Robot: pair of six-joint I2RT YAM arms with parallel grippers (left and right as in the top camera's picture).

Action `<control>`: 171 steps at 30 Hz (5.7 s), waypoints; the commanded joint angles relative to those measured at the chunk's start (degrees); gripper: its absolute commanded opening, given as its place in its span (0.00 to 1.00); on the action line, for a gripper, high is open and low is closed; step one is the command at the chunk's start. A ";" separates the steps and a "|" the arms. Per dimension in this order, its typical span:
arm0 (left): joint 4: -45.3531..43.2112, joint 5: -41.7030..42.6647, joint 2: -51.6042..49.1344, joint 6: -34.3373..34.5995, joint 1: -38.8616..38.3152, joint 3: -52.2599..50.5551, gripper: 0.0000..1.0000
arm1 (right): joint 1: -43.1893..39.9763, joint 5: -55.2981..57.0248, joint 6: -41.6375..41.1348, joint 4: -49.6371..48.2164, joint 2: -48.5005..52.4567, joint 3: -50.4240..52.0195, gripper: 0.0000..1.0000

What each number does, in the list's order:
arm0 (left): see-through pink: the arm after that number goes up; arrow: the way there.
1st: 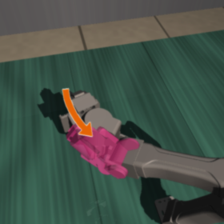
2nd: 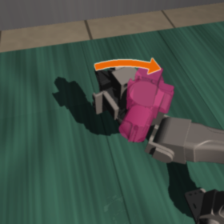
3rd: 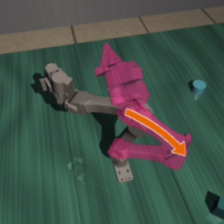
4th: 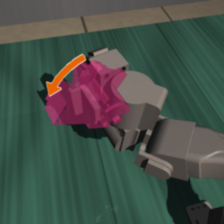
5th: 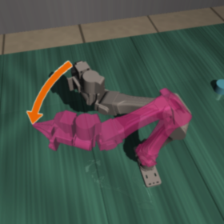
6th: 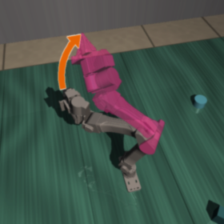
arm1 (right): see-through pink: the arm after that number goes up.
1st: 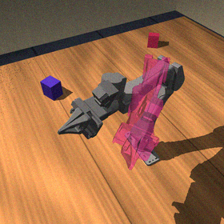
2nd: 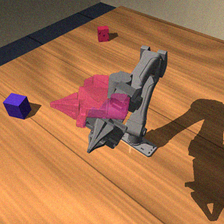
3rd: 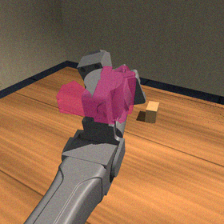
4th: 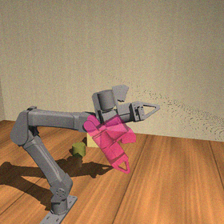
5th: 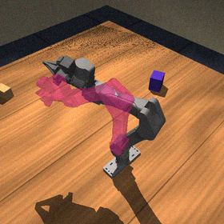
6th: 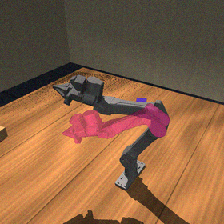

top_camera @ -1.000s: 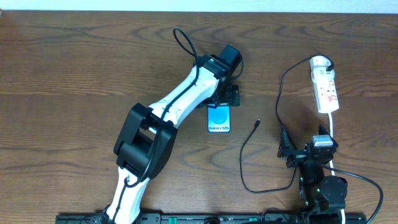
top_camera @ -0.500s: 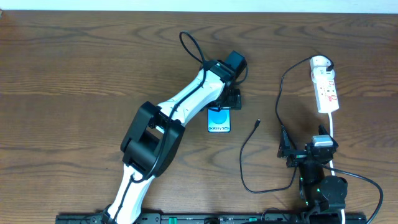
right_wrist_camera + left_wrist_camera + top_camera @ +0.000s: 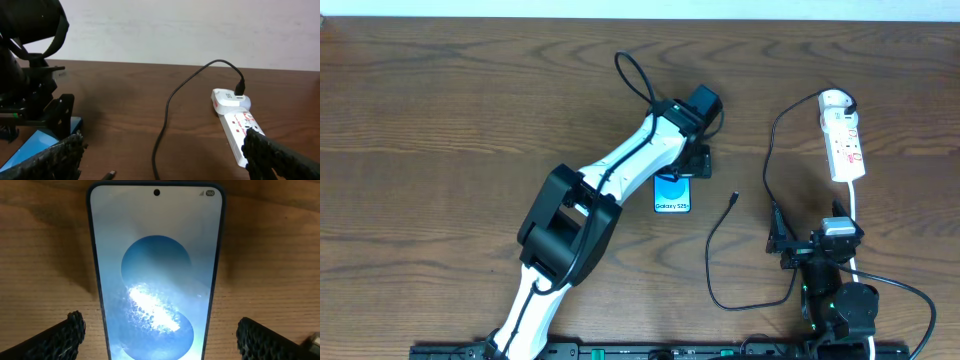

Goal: Plug charger to phone and switch on socket
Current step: 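Grasp the phone's top edge with the left gripper, then lift the phone upright with the left gripper toward the center, then move the right gripper to the held phone and grasp its edge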

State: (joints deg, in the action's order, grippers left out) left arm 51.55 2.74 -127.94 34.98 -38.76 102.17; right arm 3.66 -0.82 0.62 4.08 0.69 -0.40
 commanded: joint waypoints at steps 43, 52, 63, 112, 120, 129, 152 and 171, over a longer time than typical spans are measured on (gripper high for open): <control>0.83 -1.90 -5.51 2.38 -0.11 0.39 0.79 | 0.04 0.24 -0.57 0.28 -0.35 0.09 0.99; 1.75 -1.88 -4.96 2.40 -0.11 0.52 0.78 | 0.04 0.24 -0.57 0.28 -0.35 0.09 0.99; 3.76 -1.70 3.98 2.38 -0.04 0.50 0.78 | 0.04 0.24 -0.57 0.28 -0.35 0.09 0.99; 4.50 87.34 18.12 21.16 30.34 0.50 0.78 | 0.04 0.24 -0.57 0.26 -0.31 0.09 0.99; 4.50 87.36 18.12 21.29 30.34 0.50 0.78 | 0.04 0.24 -0.57 0.26 -0.31 0.09 0.99; 4.50 87.36 18.12 21.51 30.34 0.50 0.78 | 0.04 0.24 -0.57 0.24 -0.26 0.09 0.99; 4.48 87.36 18.12 21.49 30.34 0.50 0.78 | 0.09 -27.80 -29.53 -20.26 -0.20 0.07 0.99; 4.48 87.34 18.12 21.44 30.34 0.50 0.78 | 0.09 -44.57 -19.34 13.42 44.00 -47.52 0.99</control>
State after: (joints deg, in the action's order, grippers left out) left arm 55.99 86.94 -111.94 55.96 -8.69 102.48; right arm 3.66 -31.29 -12.97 19.27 38.35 -44.56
